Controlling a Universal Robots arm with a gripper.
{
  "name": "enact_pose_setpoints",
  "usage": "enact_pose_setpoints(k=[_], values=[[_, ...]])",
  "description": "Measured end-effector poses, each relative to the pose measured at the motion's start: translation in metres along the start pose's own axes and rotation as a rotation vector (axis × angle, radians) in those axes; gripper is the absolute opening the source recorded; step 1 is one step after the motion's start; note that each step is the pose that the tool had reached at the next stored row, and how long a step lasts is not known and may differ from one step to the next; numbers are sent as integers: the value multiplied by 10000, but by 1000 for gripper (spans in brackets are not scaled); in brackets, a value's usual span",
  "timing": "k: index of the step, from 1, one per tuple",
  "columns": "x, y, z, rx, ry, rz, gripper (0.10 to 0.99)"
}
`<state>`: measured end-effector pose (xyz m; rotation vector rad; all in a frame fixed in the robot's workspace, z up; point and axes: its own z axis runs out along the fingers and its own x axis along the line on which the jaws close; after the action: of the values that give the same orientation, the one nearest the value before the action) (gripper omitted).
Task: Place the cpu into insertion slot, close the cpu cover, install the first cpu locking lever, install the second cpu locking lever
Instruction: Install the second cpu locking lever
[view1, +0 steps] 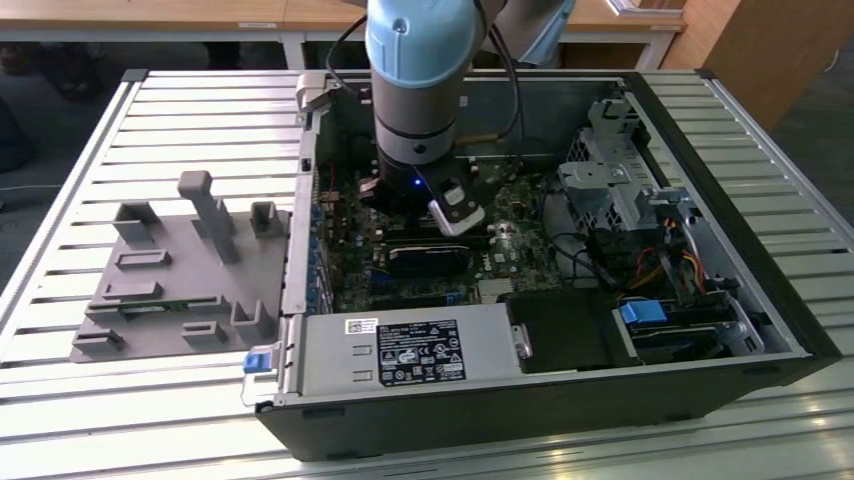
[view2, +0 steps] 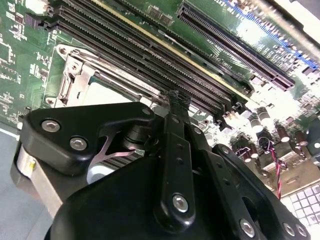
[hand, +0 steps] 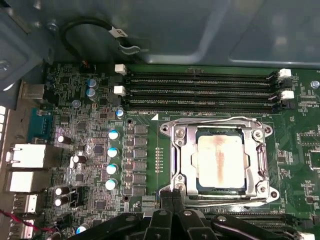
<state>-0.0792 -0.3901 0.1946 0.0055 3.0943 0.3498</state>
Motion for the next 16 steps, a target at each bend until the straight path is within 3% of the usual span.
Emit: enact_pose_setpoints(k=[5, 10, 16], values=[[12, -5, 23, -130, 0, 2, 106], [26, -10, 24, -140, 2, 3, 106], [28, 2, -29, -164, 0, 3, 106]])
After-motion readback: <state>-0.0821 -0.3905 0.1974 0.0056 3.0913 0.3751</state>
